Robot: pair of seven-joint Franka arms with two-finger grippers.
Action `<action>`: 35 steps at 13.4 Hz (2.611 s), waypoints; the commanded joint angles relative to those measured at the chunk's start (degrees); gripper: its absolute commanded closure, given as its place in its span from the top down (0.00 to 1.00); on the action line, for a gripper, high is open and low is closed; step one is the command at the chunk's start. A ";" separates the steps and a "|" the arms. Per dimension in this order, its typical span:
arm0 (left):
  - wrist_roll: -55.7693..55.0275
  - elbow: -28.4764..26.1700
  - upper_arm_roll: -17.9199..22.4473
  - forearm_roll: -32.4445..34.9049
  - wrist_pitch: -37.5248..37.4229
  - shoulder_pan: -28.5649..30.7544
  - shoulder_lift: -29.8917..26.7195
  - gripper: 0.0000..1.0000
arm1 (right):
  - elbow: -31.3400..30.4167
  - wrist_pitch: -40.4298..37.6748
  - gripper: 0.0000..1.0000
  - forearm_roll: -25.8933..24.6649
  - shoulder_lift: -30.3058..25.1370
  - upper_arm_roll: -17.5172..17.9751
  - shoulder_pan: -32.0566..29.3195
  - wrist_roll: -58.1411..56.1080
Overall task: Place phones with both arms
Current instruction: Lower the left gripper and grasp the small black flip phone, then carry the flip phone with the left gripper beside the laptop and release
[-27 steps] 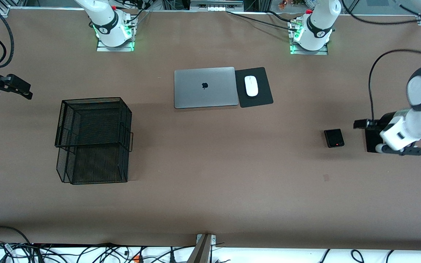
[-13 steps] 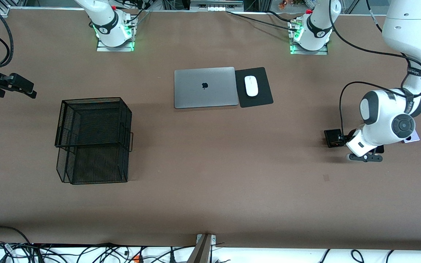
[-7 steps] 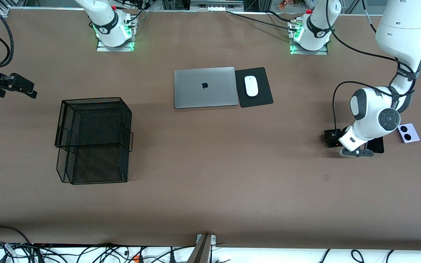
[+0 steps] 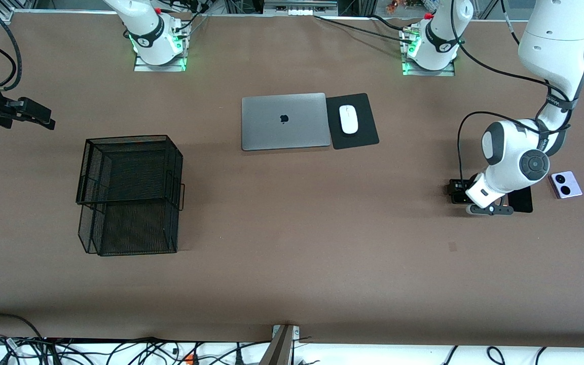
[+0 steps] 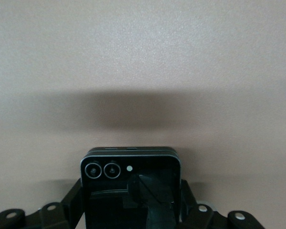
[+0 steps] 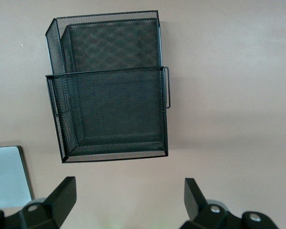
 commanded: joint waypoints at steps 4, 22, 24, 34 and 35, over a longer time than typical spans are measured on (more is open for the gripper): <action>-0.81 10.00 -1.32 -0.92 -17.49 -0.65 -0.69 0.17 | 0.33 0.39 1.00 -2.03 0.03 0.19 -0.20 -0.58; -39.38 41.59 -6.07 -7.07 -17.39 -33.43 18.29 0.22 | 0.33 1.80 1.00 -1.24 0.73 0.11 -0.20 -1.81; -39.93 41.50 -6.07 -6.63 -16.75 -34.58 19.95 0.23 | 0.42 1.89 1.00 -1.24 0.91 0.11 -0.20 -1.72; -42.47 41.49 -5.89 -6.37 -15.69 -36.25 21.19 1.00 | 0.42 2.24 1.00 -1.24 1.43 0.19 -0.20 -1.72; -43.95 41.50 -5.80 -6.28 -16.31 -36.08 20.84 1.00 | 0.42 2.33 1.00 -1.24 1.43 0.19 -0.20 -1.72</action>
